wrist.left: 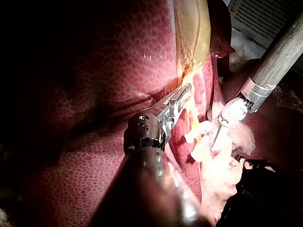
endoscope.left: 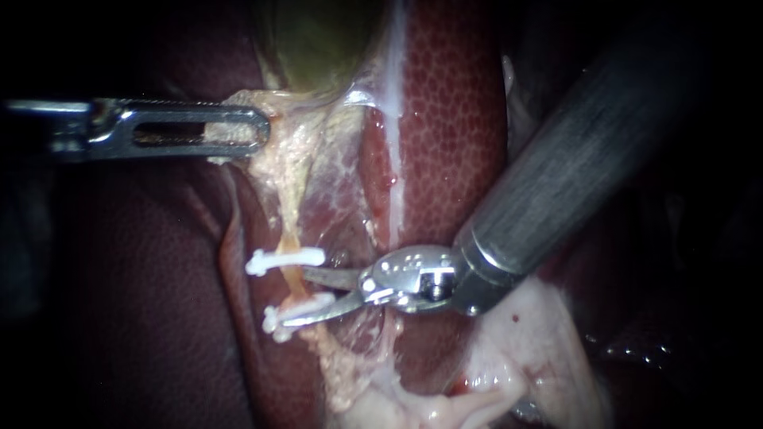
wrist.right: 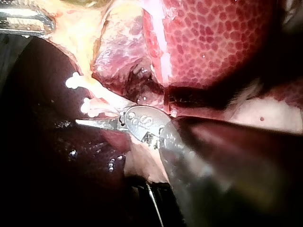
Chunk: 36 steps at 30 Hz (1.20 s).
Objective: Go to the cutting position left tube
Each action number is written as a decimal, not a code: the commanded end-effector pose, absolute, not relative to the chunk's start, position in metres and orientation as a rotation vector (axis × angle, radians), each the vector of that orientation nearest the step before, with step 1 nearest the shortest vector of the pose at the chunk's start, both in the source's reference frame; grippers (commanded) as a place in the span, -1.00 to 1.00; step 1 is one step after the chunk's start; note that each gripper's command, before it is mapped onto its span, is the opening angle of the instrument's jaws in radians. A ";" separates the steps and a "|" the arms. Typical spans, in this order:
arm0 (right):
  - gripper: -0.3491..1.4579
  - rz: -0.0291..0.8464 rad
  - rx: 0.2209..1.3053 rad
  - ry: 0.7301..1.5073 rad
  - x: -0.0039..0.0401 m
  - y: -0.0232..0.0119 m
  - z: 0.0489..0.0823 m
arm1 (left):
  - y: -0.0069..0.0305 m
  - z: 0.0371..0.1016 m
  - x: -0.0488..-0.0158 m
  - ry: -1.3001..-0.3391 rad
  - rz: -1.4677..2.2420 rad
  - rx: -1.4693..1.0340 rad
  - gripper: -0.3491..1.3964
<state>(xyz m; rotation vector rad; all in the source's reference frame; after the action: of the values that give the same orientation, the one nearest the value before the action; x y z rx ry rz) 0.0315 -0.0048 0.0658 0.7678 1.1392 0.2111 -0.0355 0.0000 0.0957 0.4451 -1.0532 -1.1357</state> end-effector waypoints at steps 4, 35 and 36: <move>0.92 0.209 0.780 1.137 0.0325 -0.0050 0.0662 | -0.0001 0.0959 -0.0357 -1.052 -1.139 0.440 -1.00; 0.90 0.310 0.838 1.142 0.0365 -0.0049 0.0670 | -0.0002 0.0959 -0.0362 -1.053 -1.137 0.443 -1.00; 0.90 0.310 0.838 1.142 0.0365 -0.0049 0.0670 | -0.0002 0.0959 -0.0362 -1.053 -1.137 0.443 -1.00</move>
<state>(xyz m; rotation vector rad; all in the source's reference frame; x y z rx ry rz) 0.0365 -0.0050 0.0670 0.8370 1.1426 0.3107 -0.0362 -0.0002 0.0959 0.4426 -1.0532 -1.1372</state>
